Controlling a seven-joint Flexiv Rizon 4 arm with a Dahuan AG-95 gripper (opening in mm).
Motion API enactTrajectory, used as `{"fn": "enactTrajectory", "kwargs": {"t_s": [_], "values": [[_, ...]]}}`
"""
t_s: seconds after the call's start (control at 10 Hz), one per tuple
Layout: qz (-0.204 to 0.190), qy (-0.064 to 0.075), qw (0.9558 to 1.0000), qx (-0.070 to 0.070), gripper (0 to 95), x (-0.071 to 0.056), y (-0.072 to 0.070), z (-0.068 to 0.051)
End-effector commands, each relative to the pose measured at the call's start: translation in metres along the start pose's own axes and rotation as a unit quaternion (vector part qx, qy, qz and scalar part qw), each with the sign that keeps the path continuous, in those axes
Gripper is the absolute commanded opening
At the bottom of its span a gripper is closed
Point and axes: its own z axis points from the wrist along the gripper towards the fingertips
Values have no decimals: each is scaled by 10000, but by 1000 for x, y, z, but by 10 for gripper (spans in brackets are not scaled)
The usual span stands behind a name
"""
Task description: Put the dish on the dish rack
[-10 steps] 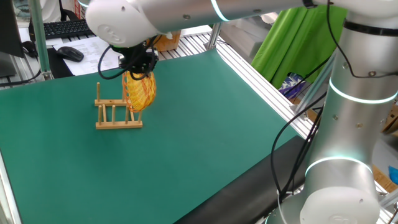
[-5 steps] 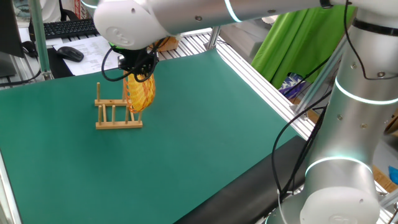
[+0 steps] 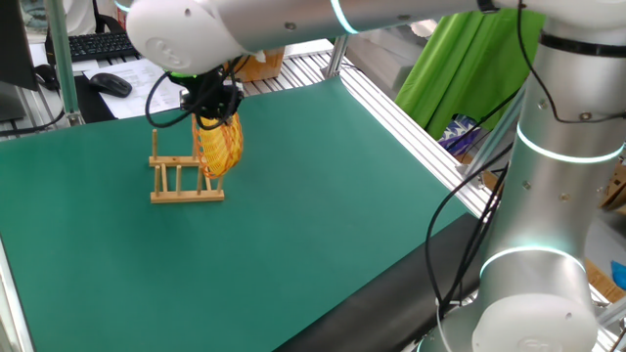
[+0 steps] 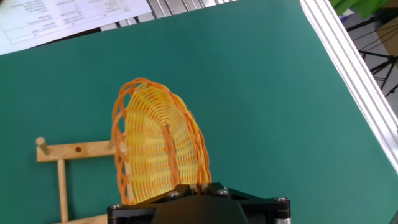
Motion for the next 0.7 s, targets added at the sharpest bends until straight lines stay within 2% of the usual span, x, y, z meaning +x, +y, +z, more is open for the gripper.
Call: {"fn": "enactTrajectory", "kwargs": {"t_s": [0.1,0.3,0.4,0.5,0.7], "values": [[-74,7,9999,102,0,0,2,1],[8,27,10000,-27,0,0,1,-1],[102,71,9998,-155,0,0,0,-2],[216,124,9989,-389,0,0,0,-2],[139,118,9988,-459,0,0,-1,-4]]}}
